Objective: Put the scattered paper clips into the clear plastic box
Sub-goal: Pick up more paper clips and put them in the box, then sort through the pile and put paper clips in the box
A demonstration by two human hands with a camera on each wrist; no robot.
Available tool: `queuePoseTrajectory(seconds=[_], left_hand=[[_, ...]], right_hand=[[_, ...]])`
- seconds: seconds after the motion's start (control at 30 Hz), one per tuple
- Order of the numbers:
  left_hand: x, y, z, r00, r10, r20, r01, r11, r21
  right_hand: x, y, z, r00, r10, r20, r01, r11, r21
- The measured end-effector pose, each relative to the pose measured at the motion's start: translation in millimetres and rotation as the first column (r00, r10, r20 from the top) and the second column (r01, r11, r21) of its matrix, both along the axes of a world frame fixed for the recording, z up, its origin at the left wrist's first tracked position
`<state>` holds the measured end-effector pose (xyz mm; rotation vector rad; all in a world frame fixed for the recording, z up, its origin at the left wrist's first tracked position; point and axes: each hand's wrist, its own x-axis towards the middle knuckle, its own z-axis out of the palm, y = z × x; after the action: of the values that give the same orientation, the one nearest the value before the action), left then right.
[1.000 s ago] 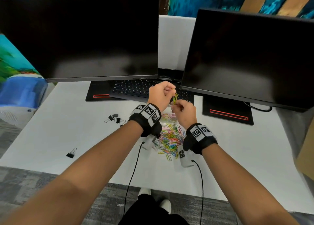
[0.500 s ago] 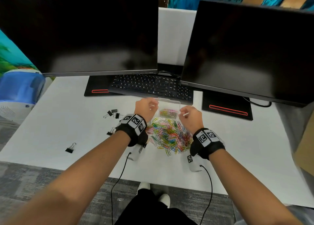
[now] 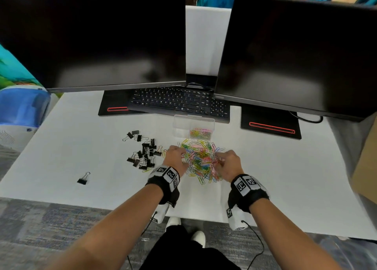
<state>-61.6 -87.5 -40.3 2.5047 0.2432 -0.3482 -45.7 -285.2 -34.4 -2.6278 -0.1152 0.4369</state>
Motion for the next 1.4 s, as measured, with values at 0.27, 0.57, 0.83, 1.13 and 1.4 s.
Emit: queuePoseTrajectory(seconds=[0.27, 0.57, 0.83, 1.13, 1.4], left_hand=[[-4.5, -15.2, 1.1, 0.995, -0.008, 0.103, 0.014, 0.998, -0.056], [-13.6, -27.5, 1.2, 0.996, -0.045, 0.072, 0.053, 0.994, -0.099], [3.5, -39.8, 14.0, 0.955, 0.29, 0.057, -0.232, 0.855, -0.464], [24.0, -44.5, 33.3, 0.784, 0.383, -0.488, -0.598, 0.255, -0.76], [18.4, -33.8, 25.3, 0.745, 0.436, -0.504, -0.644, 0.273, -0.715]], right_hand=[[-12.4, -17.7, 1.1, 0.983, -0.164, -0.087, 0.158, 0.985, -0.071], [-17.6, -5.1, -4.2, 0.989, -0.146, 0.01, 0.146, 0.988, 0.054], [-3.0, 1.0, 36.3, 0.967, -0.227, 0.115, 0.196, 0.952, 0.236], [9.0, 20.3, 67.7, 0.963, -0.22, 0.157, 0.146, 0.912, 0.383], [-18.4, -10.7, 7.6, 0.996, -0.058, -0.066, 0.061, 0.997, 0.047]])
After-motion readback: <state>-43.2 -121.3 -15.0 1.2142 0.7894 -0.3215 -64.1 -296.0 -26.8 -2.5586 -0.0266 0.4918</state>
